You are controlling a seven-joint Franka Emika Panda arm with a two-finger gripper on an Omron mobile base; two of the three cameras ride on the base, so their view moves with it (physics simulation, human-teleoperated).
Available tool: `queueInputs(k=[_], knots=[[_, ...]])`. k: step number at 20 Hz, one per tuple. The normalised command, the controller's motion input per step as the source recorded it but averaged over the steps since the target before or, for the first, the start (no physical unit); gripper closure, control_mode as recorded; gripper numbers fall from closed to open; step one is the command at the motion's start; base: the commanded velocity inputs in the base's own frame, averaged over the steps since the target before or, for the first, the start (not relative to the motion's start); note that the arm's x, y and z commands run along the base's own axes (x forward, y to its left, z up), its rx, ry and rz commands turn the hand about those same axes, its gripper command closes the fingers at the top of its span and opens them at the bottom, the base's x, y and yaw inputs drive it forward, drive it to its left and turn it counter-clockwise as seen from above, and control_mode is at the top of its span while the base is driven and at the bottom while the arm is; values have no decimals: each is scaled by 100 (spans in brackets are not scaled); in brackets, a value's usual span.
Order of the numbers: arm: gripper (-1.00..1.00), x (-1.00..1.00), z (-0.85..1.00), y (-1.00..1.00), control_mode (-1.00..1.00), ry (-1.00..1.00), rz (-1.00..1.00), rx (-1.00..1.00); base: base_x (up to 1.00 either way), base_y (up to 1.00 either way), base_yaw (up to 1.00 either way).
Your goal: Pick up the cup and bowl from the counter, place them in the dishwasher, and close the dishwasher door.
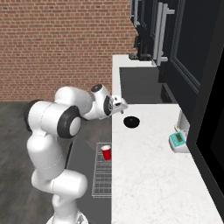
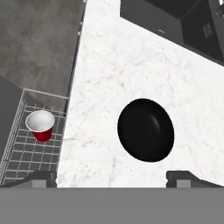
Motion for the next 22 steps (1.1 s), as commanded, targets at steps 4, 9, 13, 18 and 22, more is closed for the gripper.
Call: queueInputs(k=[4, 9, 13, 18, 22], knots=[[-100, 50, -23, -22, -100, 6, 10, 0, 0, 0, 0], [-100, 38, -31, -7, -100, 9, 10, 0, 0, 0, 0], [-100, 16, -32, 0, -100, 10, 7, 0, 0, 0, 0], [-100, 12, -26, -9, -100, 8, 2, 0, 0, 0, 0], [-100, 16, -22, -11, -100, 6, 0, 0, 0, 0, 0]])
